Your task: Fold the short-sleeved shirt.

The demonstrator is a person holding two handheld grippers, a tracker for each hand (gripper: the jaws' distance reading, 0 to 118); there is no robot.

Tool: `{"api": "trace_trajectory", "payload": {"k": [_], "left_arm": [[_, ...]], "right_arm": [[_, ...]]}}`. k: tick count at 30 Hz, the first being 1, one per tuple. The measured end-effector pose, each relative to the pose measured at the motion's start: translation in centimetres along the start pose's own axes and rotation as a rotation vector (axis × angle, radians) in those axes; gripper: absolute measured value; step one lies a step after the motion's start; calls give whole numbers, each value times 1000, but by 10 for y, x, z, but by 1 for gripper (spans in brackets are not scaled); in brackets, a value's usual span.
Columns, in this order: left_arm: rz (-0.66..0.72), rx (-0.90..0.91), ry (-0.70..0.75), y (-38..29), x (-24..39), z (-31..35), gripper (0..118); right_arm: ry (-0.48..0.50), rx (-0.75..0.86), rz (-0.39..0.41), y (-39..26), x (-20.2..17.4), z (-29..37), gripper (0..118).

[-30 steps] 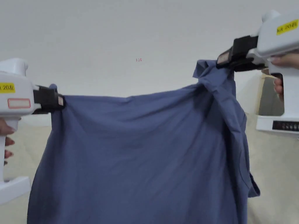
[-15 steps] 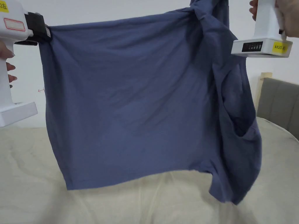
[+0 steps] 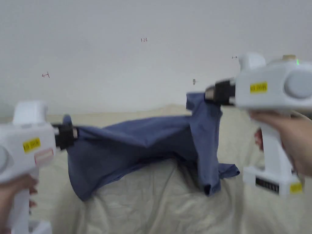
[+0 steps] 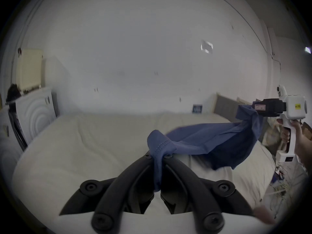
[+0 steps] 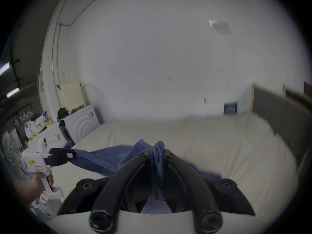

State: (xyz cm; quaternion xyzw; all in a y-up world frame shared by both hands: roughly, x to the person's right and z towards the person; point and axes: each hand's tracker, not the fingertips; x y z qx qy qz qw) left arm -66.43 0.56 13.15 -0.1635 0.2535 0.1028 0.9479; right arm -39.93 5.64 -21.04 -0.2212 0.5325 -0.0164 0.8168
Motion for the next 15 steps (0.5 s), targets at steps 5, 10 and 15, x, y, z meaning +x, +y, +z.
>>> {"api": "trace_trajectory", "payload": {"k": [5,10,15], "left_arm": [[103,-53,-76,-91,10,34,3],[62,48,-60,-111,23,100,3],[70,169,-61,-95,32,160,3]], "right_arm": [[10,-43,-77,-116,-1,42,9],[19,5,-145,-156,-16,116,9],[70,100,-84,-142,-47,184,9]]}}
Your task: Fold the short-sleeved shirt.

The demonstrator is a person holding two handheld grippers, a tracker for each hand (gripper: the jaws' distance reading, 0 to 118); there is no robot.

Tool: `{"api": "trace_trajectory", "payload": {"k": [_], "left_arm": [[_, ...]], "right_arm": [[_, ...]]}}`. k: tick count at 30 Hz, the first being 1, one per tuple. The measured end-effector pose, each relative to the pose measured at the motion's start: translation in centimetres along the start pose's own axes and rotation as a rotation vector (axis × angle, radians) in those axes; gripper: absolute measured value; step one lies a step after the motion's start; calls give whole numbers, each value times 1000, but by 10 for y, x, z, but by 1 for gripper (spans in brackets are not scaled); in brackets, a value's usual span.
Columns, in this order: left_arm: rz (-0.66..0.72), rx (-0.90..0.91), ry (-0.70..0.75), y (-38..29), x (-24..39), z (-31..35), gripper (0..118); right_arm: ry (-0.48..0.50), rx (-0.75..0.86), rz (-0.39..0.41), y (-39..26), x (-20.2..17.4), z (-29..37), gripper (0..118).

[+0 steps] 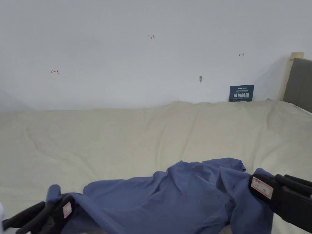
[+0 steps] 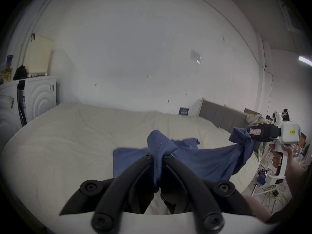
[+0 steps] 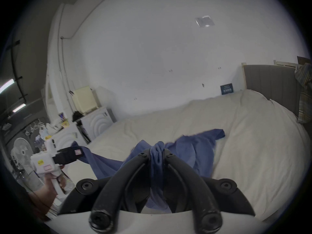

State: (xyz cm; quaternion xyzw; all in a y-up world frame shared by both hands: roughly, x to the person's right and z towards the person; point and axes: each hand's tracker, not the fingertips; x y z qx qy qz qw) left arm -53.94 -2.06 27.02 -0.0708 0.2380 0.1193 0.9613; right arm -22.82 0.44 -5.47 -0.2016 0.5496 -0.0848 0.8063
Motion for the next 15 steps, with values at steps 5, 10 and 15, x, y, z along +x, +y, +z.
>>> {"api": "trace_trajectory", "payload": {"k": [5,10,15], "left_arm": [[28,51,1,15,-3,17,3],[51,-376,126,-17,-26,-50,3],[73,-678,180,-95,-35,-107,3]], "right_arm": [[95,-29,-43,6,-7,11,9],[-85,-236,-80,-35,22,-47,9],[-317,-557,-274,-97,77,-114,9]]}}
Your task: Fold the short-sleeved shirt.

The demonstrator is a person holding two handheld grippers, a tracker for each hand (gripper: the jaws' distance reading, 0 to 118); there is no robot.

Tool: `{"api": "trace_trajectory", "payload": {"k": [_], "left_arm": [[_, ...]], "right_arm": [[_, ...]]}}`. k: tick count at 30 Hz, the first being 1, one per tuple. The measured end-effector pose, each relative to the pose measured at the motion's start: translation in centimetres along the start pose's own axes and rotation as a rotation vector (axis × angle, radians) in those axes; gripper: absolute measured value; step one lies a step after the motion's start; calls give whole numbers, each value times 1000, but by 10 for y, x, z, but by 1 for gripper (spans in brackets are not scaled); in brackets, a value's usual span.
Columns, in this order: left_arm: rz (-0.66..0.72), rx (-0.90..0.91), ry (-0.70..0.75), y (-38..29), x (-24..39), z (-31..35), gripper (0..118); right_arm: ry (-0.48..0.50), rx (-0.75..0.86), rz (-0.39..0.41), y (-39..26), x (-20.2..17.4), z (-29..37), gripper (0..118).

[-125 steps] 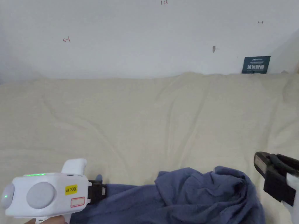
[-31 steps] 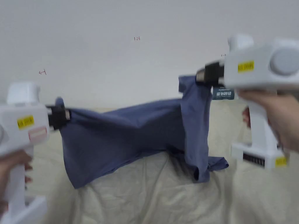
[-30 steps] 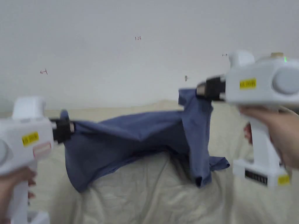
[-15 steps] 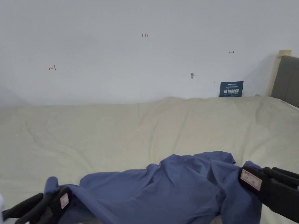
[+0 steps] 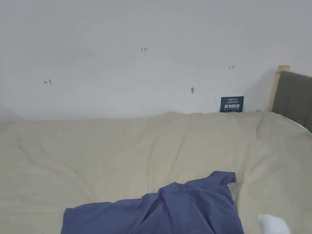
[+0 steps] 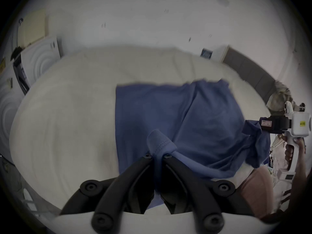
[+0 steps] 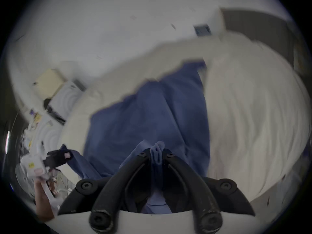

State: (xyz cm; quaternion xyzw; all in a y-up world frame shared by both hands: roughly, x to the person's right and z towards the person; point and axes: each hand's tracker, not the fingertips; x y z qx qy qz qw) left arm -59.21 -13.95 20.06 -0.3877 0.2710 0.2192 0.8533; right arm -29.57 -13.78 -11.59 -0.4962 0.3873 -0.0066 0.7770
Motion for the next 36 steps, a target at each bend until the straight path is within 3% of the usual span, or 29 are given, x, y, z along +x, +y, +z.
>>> {"api": "trace_trajectory", "payload": {"k": [2,3,4,5,6,7,8,9,14,16,17,18,19,20,21,22,23,26,28,31,36], "left_arm": [[29,-32,0,-9,-4,-14,3],[47,-36,-1,-11,-6,-16,4],[78,-26,-12,-18,-6,-14,6],[108,17,-54,-21,-9,-10,15],[138,50,-84,-24,-13,-5,45],[169,61,-106,-25,-15,-1,79],[185,68,-118,-26,-18,6,109],[191,91,-120,-28,-20,17,117],[141,192,-74,-23,-20,55,116],[100,204,-61,-17,-16,61,116],[95,204,-50,-16,-13,67,116],[69,226,-64,-17,-10,74,105],[38,261,-89,-19,-7,81,84],[21,301,-99,-21,-6,84,51],[7,301,-69,-21,-2,86,0],[-3,296,-50,-21,1,86,0],[4,300,-38,-24,2,87,0],[10,315,-85,-23,-3,93,0],[23,362,-78,-13,0,96,0],[31,316,-92,37,-7,80,0],[65,58,-57,149,-45,-12,0]], "right_arm": [[-32,-64,-77,-6,11,-19,10],[-14,-63,-78,-10,18,-22,14],[-2,-49,-86,-13,21,-22,24],[1,-41,-90,-15,22,-20,50],[18,-29,-109,-17,22,-17,91],[32,-12,-107,-21,23,-9,108],[14,39,-111,-20,20,0,109],[-3,81,-87,-17,18,8,109],[-67,335,88,-18,-5,57,109],[-95,315,199,-16,-18,75,109],[-90,298,236,-17,-23,82,108],[-53,397,242,-24,-26,88,98],[-12,461,257,-29,-29,93,75],[-7,513,276,-33,-32,99,23],[-24,530,284,-33,-37,100,0],[-34,474,315,-30,-44,99,0],[-47,506,250,-26,-39,102,0],[52,471,176,-10,-34,110,0],[30,482,175,-12,-34,106,0],[22,487,188,-12,-35,103,0],[80,439,215,-4,-46,88,0]]}}
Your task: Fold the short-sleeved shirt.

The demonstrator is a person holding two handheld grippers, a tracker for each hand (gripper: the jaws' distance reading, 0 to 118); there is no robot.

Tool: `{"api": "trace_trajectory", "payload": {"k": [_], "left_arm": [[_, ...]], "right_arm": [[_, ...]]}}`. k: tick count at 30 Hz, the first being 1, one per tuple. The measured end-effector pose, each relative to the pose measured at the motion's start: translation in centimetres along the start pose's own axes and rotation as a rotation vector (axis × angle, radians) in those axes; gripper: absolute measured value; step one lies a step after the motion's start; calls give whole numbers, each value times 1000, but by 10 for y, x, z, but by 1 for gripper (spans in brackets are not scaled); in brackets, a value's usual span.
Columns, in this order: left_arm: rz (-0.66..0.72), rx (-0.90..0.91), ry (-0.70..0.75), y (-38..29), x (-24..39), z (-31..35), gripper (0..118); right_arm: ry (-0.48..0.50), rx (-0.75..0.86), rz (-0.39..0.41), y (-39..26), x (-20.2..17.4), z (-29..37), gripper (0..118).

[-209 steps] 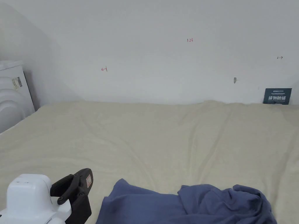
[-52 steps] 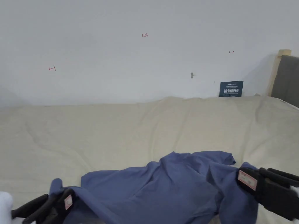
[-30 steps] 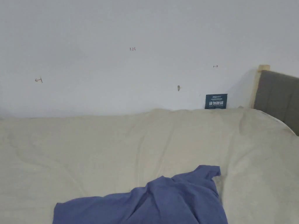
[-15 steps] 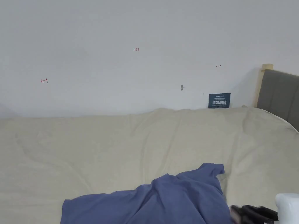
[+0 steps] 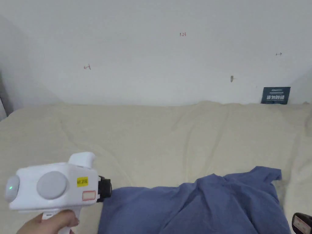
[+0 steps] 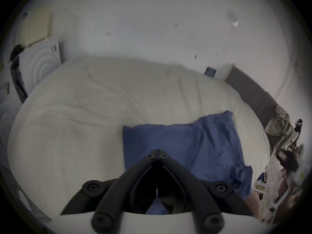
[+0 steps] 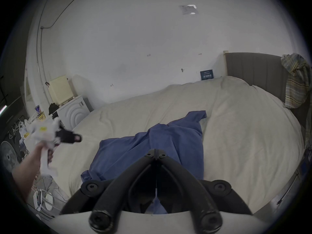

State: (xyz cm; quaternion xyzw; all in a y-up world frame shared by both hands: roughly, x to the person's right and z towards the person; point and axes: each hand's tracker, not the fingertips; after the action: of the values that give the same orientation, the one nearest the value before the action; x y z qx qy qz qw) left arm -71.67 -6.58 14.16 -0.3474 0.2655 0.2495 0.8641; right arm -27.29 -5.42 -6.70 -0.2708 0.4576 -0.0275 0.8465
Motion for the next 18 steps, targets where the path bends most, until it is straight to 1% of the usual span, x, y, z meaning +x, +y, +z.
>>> {"api": "trace_trajectory", "payload": {"k": [2,3,4,5,6,7,9,10,13,15,17,18], "left_arm": [[25,-81,30,29,-16,-43,0],[40,-103,29,38,-23,-60,5],[43,-125,27,45,-29,-76,23],[56,-140,28,51,-34,-92,54],[59,-157,45,55,-38,-106,100],[64,-174,63,57,-42,-121,118],[45,-152,105,58,-50,-138,115],[52,-156,101,59,-53,-149,116],[77,-268,131,47,-58,-174,116],[71,-309,115,41,-59,-185,115],[-25,-282,147,41,-49,-183,115],[-61,-277,154,39,-44,-181,108]], "right_arm": [[5,-12,26,4,-2,-10,0],[5,-18,40,-5,-5,-13,0],[4,-26,50,-4,-6,-18,0],[6,-32,56,-3,-6,-22,0],[8,-37,60,-7,-5,-25,0],[8,-45,62,-9,-4,-28,0],[12,-63,66,-6,-1,-35,0],[13,-71,70,-5,0,-39,0],[-7,-83,81,-9,4,-47,0],[-14,-91,74,-12,9,-52,0],[-12,-98,59,-12,11,-56,0],[-9,-102,51,-13,12,-58,0]]}}
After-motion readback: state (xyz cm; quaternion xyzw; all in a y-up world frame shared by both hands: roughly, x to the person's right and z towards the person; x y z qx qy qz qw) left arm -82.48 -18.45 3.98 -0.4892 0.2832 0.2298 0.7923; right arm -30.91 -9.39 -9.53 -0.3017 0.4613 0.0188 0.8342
